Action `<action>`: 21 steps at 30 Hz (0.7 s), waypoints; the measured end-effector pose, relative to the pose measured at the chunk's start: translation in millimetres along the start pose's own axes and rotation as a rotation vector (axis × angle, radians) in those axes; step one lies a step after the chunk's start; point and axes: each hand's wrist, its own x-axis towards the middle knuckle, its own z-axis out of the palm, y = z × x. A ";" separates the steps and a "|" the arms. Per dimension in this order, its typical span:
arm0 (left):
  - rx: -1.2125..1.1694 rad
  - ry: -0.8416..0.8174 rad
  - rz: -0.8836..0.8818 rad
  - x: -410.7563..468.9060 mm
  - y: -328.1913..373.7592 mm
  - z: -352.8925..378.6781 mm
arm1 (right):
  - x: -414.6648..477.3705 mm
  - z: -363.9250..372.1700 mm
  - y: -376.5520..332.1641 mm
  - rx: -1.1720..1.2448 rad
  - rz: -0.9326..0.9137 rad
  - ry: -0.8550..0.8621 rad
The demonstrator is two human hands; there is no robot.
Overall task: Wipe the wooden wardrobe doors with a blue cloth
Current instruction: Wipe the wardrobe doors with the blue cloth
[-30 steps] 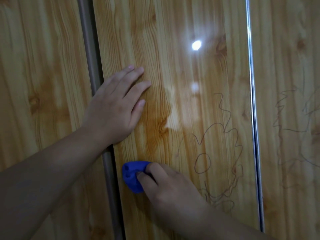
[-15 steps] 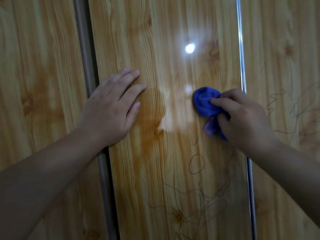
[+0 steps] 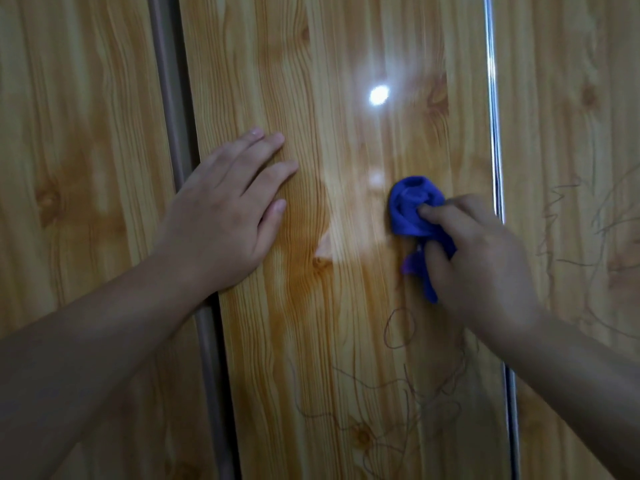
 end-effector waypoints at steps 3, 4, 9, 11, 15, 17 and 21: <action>0.002 0.002 -0.003 0.2 -0.1 1.0 | -27.7 14.3 -31.7 0.061 -0.041 -0.063; 0.005 0.001 -0.005 0.3 0.1 1.3 | -35.5 18.8 -40.6 0.072 -0.049 -0.082; 0.009 0.010 -0.016 -1.4 0.9 2.2 | -83.7 42.1 -79.3 0.147 -0.114 -0.177; 0.001 0.017 -0.016 -2.2 1.1 1.8 | -111.1 53.9 -97.2 0.181 -0.170 -0.243; 0.001 0.024 -0.019 -3.2 1.4 1.4 | -157.3 73.7 -129.4 0.256 -0.237 -0.338; -0.008 0.037 -0.017 -3.2 1.9 1.0 | -168.1 78.9 -137.9 0.250 -0.216 -0.352; -0.014 0.035 -0.020 -3.3 2.3 0.4 | -170.2 76.4 -134.4 0.241 -0.259 -0.369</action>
